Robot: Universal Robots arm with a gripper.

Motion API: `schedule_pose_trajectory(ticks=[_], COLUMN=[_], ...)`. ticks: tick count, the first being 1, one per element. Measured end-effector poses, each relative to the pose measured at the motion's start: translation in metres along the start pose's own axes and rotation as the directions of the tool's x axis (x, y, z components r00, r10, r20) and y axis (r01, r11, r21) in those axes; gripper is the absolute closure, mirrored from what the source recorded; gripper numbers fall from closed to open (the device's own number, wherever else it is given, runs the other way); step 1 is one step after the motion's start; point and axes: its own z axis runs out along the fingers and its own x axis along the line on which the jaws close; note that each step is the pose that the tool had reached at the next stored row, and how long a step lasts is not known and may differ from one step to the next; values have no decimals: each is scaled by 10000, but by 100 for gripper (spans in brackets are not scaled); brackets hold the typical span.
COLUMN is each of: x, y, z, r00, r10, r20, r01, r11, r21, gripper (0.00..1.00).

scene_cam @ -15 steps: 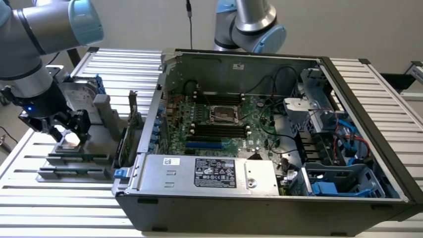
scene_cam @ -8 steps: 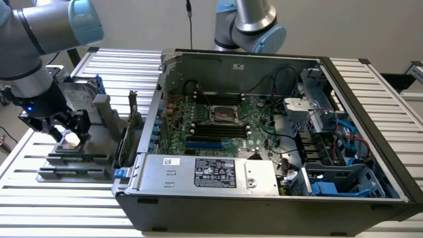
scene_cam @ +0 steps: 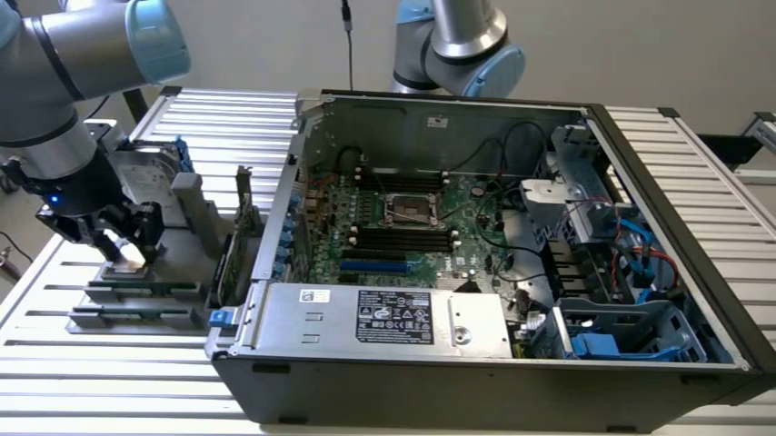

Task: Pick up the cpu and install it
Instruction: 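Pick up the cpu and move it towards the insertion slot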

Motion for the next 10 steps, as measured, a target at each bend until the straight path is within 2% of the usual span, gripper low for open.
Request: schedule_pose_trajectory(ticks=[10], x=[-1], y=[0], z=[-4], r00=[10000], r10=[0], r20=[3], r01=[0], r11=[10000], r21=[-1], gripper=[45])
